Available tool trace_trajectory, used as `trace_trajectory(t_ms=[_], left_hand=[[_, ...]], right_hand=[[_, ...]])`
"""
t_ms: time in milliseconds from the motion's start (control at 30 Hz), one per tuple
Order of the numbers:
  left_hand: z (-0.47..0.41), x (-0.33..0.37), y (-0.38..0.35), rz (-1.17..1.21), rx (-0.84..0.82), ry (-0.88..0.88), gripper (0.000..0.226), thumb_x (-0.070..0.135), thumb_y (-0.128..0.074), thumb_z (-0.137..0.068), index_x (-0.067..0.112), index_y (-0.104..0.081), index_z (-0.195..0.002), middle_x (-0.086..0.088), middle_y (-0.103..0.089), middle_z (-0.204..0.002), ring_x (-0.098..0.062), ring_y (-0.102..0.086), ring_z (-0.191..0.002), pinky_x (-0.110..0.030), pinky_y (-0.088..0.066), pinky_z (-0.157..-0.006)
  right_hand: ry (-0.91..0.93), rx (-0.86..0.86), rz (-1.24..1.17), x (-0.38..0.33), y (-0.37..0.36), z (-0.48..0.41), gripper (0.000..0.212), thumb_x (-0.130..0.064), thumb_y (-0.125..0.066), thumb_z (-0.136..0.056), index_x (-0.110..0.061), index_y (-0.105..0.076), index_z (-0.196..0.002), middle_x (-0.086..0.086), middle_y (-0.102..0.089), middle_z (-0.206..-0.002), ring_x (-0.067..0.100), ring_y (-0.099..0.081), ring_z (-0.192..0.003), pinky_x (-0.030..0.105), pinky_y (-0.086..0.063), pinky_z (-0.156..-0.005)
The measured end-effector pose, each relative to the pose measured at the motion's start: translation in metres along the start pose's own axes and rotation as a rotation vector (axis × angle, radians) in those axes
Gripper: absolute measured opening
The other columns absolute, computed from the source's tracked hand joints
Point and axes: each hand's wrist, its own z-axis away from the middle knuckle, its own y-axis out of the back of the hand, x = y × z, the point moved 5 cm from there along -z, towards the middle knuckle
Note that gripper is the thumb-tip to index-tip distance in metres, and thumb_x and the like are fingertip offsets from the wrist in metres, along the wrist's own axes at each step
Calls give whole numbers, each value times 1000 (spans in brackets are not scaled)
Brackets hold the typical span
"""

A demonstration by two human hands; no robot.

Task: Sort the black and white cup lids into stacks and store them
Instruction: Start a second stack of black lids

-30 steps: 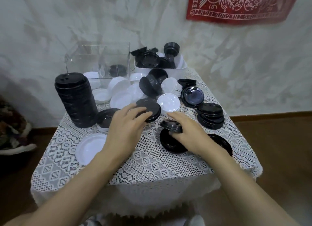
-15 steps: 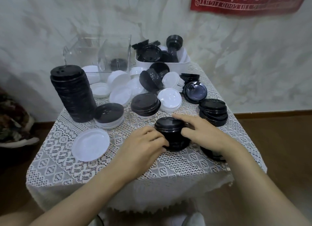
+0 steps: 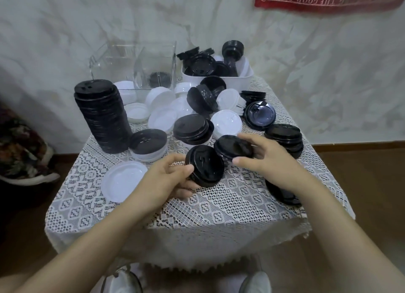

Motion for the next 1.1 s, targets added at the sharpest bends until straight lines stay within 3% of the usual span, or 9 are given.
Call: trace_trajectory(t_ms=[200, 300, 433, 533, 600, 733, 833, 967, 1100], left_hand=[[0, 1, 6, -53, 13, 66, 20, 11, -51, -107, 16, -62, -124, -11, -75, -87, -19, -71, -70, -31, -64, -65], [2, 1, 4, -133, 36, 50, 28, 14, -50, -108, 22, -58, -133, -18, -65, -111, -19, -70, -70, -31, -64, -68], [6, 6, 4, -403, 92, -66, 50, 26, -55, -106, 36, -42, -153, 8, -57, -125, -11, -70, -64, -31, -60, -59], [11, 10, 3, -700, 54, -137, 69, 42, -68, -94, 42, -36, -155, 11, -64, -125, 3, -63, -62, -21, -45, -61], [12, 11, 2, -816, 25, -151, 82, 51, -75, -86, 45, -34, -157, 18, -59, -137, 7, -62, -76, -21, -42, -70], [9, 12, 4, -926, -70, -120, 99, 59, -80, -77, 45, -28, -159, 23, -41, -158, -12, -57, -128, -27, -45, -99], [9, 13, 3, -963, -70, -145, 97, 56, -81, -79, 45, -29, -159, 23, -40, -158, -9, -52, -135, -32, -44, -110], [8, 16, 0, -980, 40, -272, 77, 54, -78, -82, 48, -42, -150, 22, -56, -143, -4, -54, -122, -25, -44, -91], [5, 14, -1, -1048, 107, -302, 72, 63, -74, -81, 52, -44, -145, 20, -65, -131, -4, -58, -96, -22, -37, -71]], right_hand=[[25, -7, 284, -1, -7, 2, 76, -52, -75, -85, -41, -42, -152, -17, -51, -150, 11, -50, -137, 45, -41, -114], [4, -37, 352, 2, -9, -1, 83, -53, -74, -87, -39, -34, -158, -16, -42, -158, 12, -43, -143, 44, -39, -116], [31, 0, 344, -5, -7, 1, 78, -53, -76, -85, -39, -42, -153, -15, -49, -150, 12, -48, -137, 41, -41, -113], [56, 55, 212, -12, 0, 7, 72, -61, -79, -75, -46, -53, -141, -20, -59, -137, 7, -57, -126, 42, -46, -109], [66, -17, 124, -17, -6, 10, 79, -68, -77, -64, -50, -55, -137, -24, -60, -134, 1, -59, -123, 41, -48, -109], [83, -136, 182, -23, -28, 13, 88, -65, -80, -65, -46, -50, -145, -28, -49, -134, -2, -54, -124, 37, -45, -111], [55, -216, 213, -21, -34, 12, 87, -50, -87, -74, -43, -45, -150, -24, -49, -140, 1, -52, -128, 37, -43, -114], [43, -214, 239, -26, -35, 10, 93, -46, -88, -75, -43, -39, -154, -20, -49, -142, 1, -51, -127, 26, -42, -110], [51, -192, 256, -28, -44, 8, 102, -64, -84, -64, -46, -37, -153, -29, -41, -134, 0, -50, -124, 33, -44, -111]])
